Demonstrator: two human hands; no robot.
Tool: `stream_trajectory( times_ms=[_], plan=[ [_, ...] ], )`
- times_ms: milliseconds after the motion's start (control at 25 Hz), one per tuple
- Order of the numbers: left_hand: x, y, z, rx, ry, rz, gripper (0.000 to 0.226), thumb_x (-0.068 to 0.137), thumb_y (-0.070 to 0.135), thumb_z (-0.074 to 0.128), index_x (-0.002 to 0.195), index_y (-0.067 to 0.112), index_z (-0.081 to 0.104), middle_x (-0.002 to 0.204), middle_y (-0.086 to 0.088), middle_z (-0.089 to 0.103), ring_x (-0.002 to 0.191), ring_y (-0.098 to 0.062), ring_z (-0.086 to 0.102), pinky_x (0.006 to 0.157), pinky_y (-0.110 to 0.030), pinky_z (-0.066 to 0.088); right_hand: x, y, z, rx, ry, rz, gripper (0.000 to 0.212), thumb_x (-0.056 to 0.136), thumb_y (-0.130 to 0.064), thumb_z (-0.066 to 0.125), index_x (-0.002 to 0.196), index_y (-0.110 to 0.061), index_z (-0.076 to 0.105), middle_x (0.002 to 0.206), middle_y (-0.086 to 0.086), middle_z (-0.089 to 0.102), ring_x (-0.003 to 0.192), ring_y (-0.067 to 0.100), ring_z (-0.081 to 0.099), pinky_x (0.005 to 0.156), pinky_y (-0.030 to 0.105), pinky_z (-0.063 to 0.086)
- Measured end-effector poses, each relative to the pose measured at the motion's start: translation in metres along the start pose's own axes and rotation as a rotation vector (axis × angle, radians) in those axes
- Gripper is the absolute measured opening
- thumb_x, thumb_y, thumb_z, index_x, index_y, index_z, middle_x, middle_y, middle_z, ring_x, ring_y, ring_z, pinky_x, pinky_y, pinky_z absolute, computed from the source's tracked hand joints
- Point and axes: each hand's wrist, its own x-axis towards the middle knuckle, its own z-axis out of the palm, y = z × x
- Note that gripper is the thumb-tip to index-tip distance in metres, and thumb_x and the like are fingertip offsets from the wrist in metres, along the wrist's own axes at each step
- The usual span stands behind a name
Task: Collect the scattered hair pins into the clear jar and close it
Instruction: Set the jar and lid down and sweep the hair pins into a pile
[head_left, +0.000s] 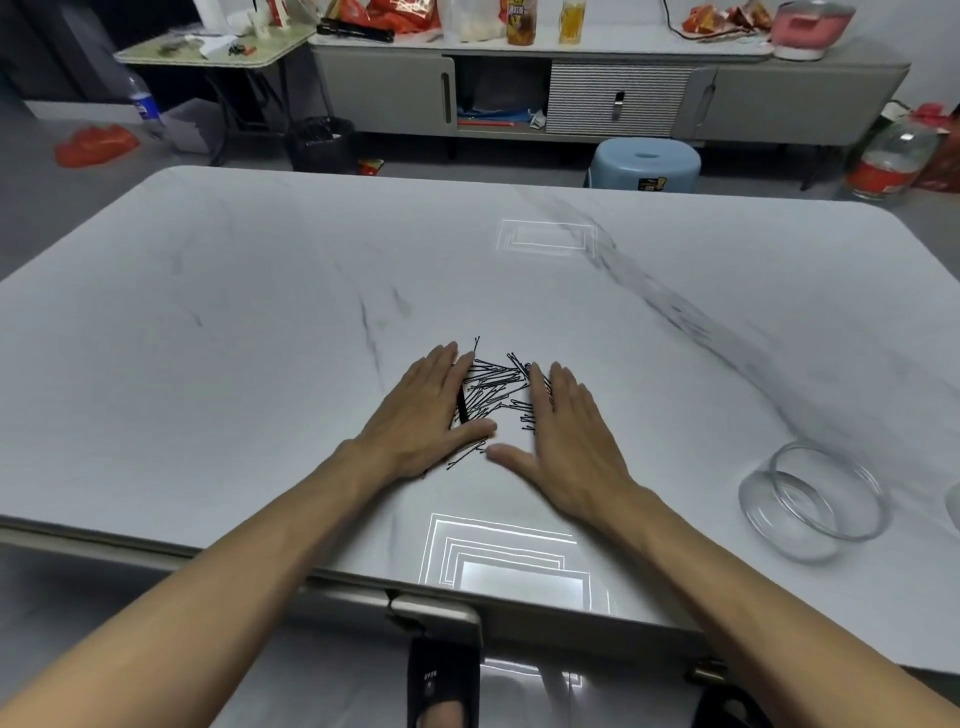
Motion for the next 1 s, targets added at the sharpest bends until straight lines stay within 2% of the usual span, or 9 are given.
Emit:
stream_trajectory(
  times_ms=[120,200,320,400,560,640,760,880,1000],
  plan=[
    [0.016,0.009,0.006,-0.121,0.051,-0.043,0.083,0.090,0.067,0.032,0.155,0.018,0.014,0.163,-0.004,0.014,0.150,-0.017,0.006,0.121,-0.036,0.009,0.030,0.006,-0.001,0.040,-0.044,-0.081,0.110,0.076,-0.081,0.040,0.154,-0.013,0.004,0.162,0.010,0.013,0.149,0.022,0.008,0.122,0.038,0.008],
    [0.023,0.013,0.005,-0.216,0.101,-0.074,0.066,0.095,0.058,0.030,0.152,0.024,0.024,0.157,0.002,0.031,0.145,-0.016,0.022,0.116,-0.038,0.023,0.039,0.007,-0.003,0.093,-0.040,-0.126,0.106,0.074,-0.081,0.045,0.152,-0.017,0.013,0.156,0.001,0.030,0.144,0.020,0.025,0.118,0.037,0.021],
    [0.019,0.028,0.004,-0.279,0.162,-0.077,0.043,0.097,0.051,0.028,0.137,0.038,0.035,0.124,0.014,0.051,0.116,-0.011,0.047,0.092,-0.038,0.043,0.032,0.006,-0.006,0.265,0.023,-0.148,0.076,0.076,-0.068,0.057,0.140,-0.043,0.023,0.133,-0.020,0.050,0.119,0.014,0.051,0.089,0.029,0.045],
    [0.016,0.041,0.007,-0.384,0.187,-0.096,0.040,0.099,0.047,0.029,0.136,0.036,0.037,0.127,0.016,0.056,0.117,-0.009,0.050,0.092,-0.033,0.042,0.022,0.009,-0.007,0.353,0.078,-0.084,0.071,0.079,-0.059,0.059,0.139,-0.042,0.026,0.132,-0.018,0.051,0.118,0.011,0.050,0.088,0.025,0.041],
    [0.003,0.052,0.011,-0.815,0.386,-0.295,0.035,0.100,0.036,0.043,0.132,0.025,0.048,0.128,0.008,0.063,0.120,-0.010,0.056,0.094,-0.017,0.038,-0.007,0.020,-0.005,0.173,0.067,0.035,0.083,0.087,-0.059,0.050,0.151,-0.017,0.018,0.154,0.000,0.034,0.140,0.018,0.029,0.116,0.033,0.023],
    [-0.012,0.044,0.015,-0.636,0.405,-0.391,0.046,0.099,0.045,0.040,0.139,0.022,0.042,0.139,0.002,0.054,0.130,-0.015,0.047,0.103,-0.027,0.035,-0.013,0.016,-0.003,0.053,-0.007,-0.037,0.086,0.091,-0.060,0.045,0.153,-0.012,0.009,0.161,0.004,0.018,0.148,0.016,0.012,0.121,0.033,0.006],
    [-0.027,0.044,0.020,-0.332,0.218,-0.388,0.062,0.096,0.059,0.029,0.148,0.025,0.029,0.155,-0.002,0.034,0.143,-0.021,0.026,0.111,-0.039,0.029,-0.005,0.001,-0.002,0.014,-0.050,-0.103,0.079,0.096,-0.055,0.037,0.154,-0.010,0.007,0.163,0.006,0.011,0.150,0.017,0.004,0.122,0.035,0.000],
    [-0.016,0.061,0.020,-0.309,0.149,-0.293,0.066,0.097,0.059,0.024,0.149,0.020,0.027,0.156,-0.002,0.031,0.146,-0.020,0.018,0.116,-0.038,0.022,0.000,-0.010,-0.004,0.124,-0.050,-0.109,0.063,0.098,-0.036,0.041,0.152,-0.012,0.018,0.159,0.003,0.025,0.148,0.017,0.013,0.121,0.034,0.004],
    [-0.010,0.069,0.012,-0.489,0.153,-0.332,0.061,0.099,0.054,0.030,0.146,0.016,0.032,0.147,-0.001,0.043,0.138,-0.019,0.034,0.109,-0.037,0.029,-0.013,-0.006,-0.027,0.291,0.005,-0.043,0.053,0.097,-0.027,0.050,0.147,-0.014,0.035,0.155,0.004,0.033,0.146,0.017,0.022,0.119,0.032,0.008]
  ],
)
